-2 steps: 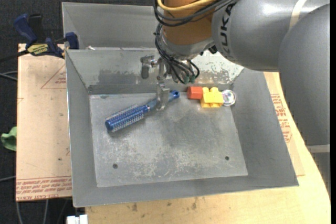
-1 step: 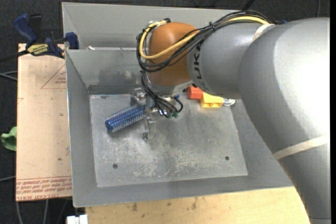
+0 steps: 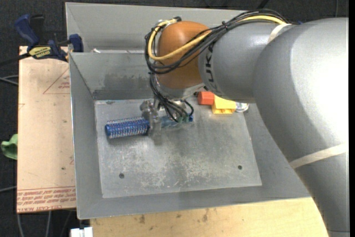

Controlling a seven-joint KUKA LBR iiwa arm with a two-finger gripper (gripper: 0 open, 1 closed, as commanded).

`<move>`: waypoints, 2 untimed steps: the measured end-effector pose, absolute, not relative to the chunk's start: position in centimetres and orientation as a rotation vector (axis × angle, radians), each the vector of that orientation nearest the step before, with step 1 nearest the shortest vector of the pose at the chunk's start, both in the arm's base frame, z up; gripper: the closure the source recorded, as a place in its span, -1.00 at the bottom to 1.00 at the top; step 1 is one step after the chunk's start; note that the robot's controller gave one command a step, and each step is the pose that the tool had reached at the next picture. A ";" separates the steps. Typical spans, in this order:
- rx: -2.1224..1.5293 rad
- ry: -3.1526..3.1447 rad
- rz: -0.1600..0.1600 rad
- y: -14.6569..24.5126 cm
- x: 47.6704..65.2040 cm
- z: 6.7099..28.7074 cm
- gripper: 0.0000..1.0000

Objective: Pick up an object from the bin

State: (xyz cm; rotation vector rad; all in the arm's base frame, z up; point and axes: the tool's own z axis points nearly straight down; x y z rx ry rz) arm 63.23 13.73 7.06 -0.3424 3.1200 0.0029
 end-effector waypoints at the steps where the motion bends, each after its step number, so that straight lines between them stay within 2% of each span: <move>1: -0.292 3.119 0.004 13.5 62.8 18.1 1.00; 2: -0.794 3.031 0.002 15.6 64.1 26.4 1.00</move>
Offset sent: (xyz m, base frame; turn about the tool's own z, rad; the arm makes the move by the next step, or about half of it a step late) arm -0.0057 -0.0031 0.1055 0.0336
